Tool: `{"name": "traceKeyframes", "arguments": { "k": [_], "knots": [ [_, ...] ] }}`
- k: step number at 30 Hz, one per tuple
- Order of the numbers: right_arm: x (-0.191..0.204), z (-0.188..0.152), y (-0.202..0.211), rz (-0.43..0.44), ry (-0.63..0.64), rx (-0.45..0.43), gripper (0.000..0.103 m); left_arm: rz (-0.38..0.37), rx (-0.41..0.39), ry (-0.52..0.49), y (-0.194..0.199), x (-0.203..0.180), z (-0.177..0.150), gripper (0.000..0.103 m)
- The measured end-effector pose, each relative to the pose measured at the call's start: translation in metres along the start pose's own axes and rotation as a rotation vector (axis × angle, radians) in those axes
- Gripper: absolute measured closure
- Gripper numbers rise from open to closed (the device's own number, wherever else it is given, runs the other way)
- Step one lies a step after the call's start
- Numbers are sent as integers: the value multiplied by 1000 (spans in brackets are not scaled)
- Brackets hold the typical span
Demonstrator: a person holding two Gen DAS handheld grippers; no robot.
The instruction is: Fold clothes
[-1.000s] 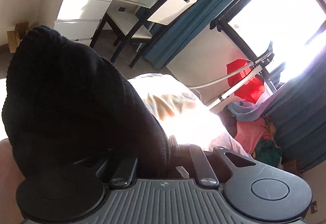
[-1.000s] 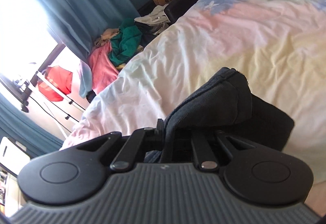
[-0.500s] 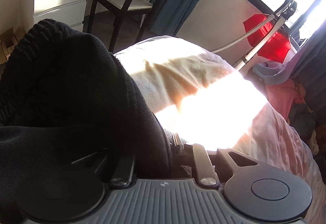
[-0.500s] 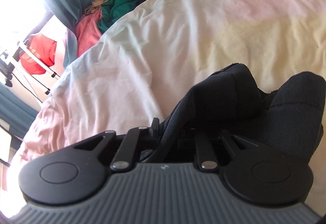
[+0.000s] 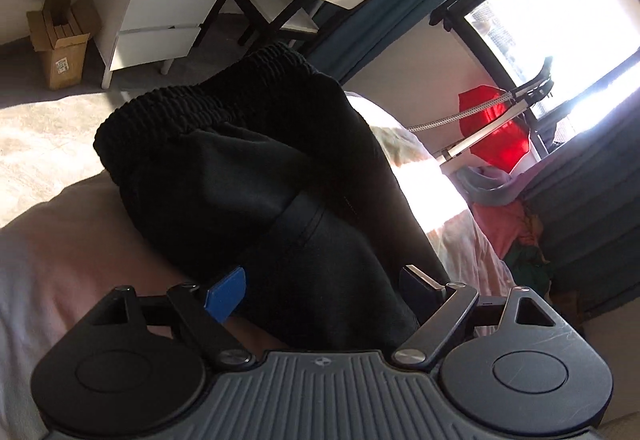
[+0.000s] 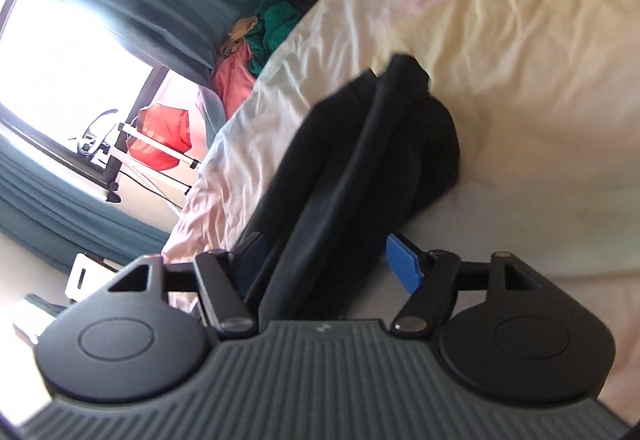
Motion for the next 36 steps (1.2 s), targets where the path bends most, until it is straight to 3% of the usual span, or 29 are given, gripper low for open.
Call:
{"name": "traceKeyframes", "arguments": {
  "k": [4, 7, 11, 14, 15, 16, 17, 18, 19, 20, 22, 25, 31, 36],
  "knots": [
    [-17, -21, -13, -5, -116, 45, 29, -38, 44, 62, -5, 28, -25, 8],
    [-20, -29, -32, -7, -150, 38, 29, -22, 47, 120, -39, 40, -37, 8],
    [-26, -30, -59, 42, -186, -20, 29, -56, -85, 209, -81, 51, -36, 8],
    [-22, -23, -77, 47, -177, -81, 30, -37, -174, 242, -104, 47, -23, 7],
    [-18, -21, -83, 26, -162, -100, 30, -15, -188, 255, -110, 46, -19, 10],
    [-15, -18, -90, 5, -146, -118, 32, 7, -202, 269, -116, 45, -15, 20],
    [-12, -16, -96, -16, -130, -136, 42, 36, -210, 289, -122, 46, -11, 26],
    [-9, -14, -99, -39, -120, -149, 48, 66, -207, 316, -125, 48, -7, 40],
    [-7, -14, -101, -63, -114, -157, 66, 84, -201, 340, -127, 50, -4, 49],
    [-5, -13, -100, -74, -104, -164, 77, 95, -194, 350, -126, 52, -1, 54],
    [2, -11, -94, -73, -82, -177, 84, 96, -182, 335, -113, 55, 7, 72],
    [8, -9, -79, -62, -65, -193, 87, 78, -176, 288, -97, 50, 20, 84],
    [-8, -6, -22, -39, -99, -184, 88, 61, -157, 237, -49, 17, 50, 89],
    [-32, 4, 28, -54, -142, -155, 88, 70, -106, 198, 28, 7, 52, 89]
  ]
}}
Point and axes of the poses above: each gripper's, at about its wrist camera, not at the fingertips, and y roughly against the way its jaws point, x to its left, z to its top, the point moved 4 cm from there along -y, roughly the way its jaws point, and after that the axes turned 14 degrees about -x, right-handed, at the moved point
